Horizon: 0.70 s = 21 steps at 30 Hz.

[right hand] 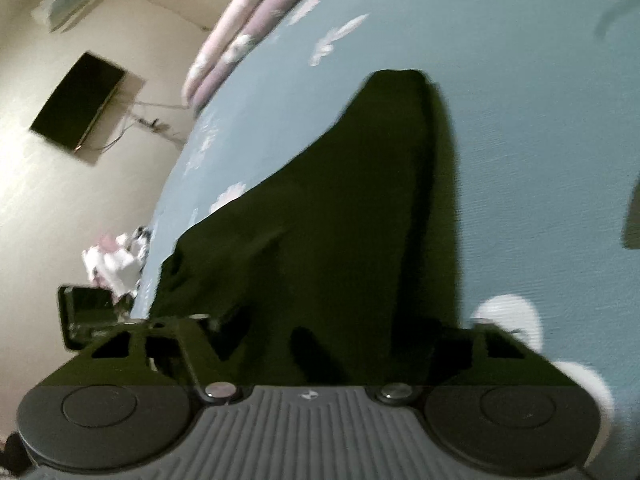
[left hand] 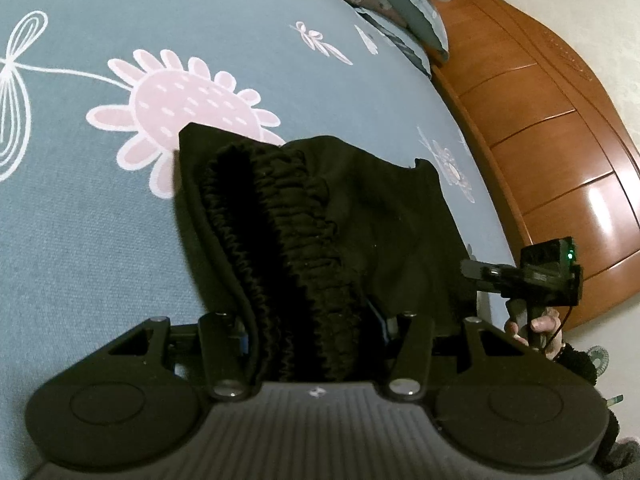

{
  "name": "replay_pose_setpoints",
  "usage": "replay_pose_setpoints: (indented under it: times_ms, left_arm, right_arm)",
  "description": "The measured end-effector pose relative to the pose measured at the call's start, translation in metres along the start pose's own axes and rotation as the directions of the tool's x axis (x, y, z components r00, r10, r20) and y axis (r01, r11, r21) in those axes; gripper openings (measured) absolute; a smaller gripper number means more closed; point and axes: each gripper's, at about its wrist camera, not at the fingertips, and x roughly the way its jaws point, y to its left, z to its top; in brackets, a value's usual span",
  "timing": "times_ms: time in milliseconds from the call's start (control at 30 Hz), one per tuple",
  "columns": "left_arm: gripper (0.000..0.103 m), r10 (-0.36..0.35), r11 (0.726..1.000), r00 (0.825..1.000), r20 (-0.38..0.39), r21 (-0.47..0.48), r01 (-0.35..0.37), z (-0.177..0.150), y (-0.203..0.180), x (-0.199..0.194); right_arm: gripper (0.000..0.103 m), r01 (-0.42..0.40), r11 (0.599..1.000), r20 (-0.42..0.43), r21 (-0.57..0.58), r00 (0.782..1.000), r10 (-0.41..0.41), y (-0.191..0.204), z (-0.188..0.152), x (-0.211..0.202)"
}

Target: Fold clothes

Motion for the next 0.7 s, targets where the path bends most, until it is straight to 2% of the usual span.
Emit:
replay_pose_setpoints:
  times_ms: [33, 67, 100, 267, 400, 500, 567, 700]
  left_arm:
    - [0.051, 0.0, 1.0, 1.0, 0.0, -0.001, 0.0, 0.0, 0.0, 0.0]
    - [0.051, 0.003, 1.0, 1.0, 0.0, -0.002, -0.003, 0.0, 0.0, 0.0]
    - [0.051, 0.007, 1.0, 1.0, 0.0, -0.001, -0.007, 0.0, -0.001, 0.001]
    - [0.049, 0.048, 0.999, 0.999, 0.009, 0.007, -0.048, -0.001, -0.008, 0.002]
    - [0.048, 0.066, 0.997, 0.998, 0.01, -0.029, -0.066, 0.001, -0.008, 0.001]
    - [0.048, 0.094, 0.996, 0.996, 0.002, -0.006, -0.094, 0.003, -0.014, 0.003]
    - [0.048, 0.091, 0.996, 0.996, 0.0, -0.014, -0.091, 0.004, -0.012, 0.003]
    - [0.047, 0.086, 0.996, 0.996, 0.002, -0.02, -0.086, 0.003, -0.01, 0.002]
  right_arm:
    - [0.03, 0.01, 1.0, 0.006, 0.019, 1.0, -0.011, -0.006, -0.001, 0.0]
    - [0.018, 0.021, 0.999, 0.012, 0.038, 1.0, -0.021, -0.012, -0.004, 0.0]
    - [0.013, 0.015, 0.998, 0.021, 0.062, 1.0, -0.016, -0.016, -0.006, 0.001]
    - [0.012, 0.012, 0.999, 0.066, 0.053, 0.998, -0.015, -0.014, -0.015, 0.002]
    - [0.014, 0.01, 0.999, 0.085, 0.051, 0.996, -0.014, -0.013, -0.018, -0.001]
    - [0.016, 0.003, 0.999, 0.091, 0.049, 0.996, -0.007, -0.016, -0.018, 0.0]
    - [0.017, -0.022, 0.998, 0.092, 0.058, 0.996, 0.017, -0.022, -0.016, -0.001]
    - [0.013, -0.037, 0.997, 0.095, 0.062, 0.995, 0.031, -0.023, -0.013, 0.005]
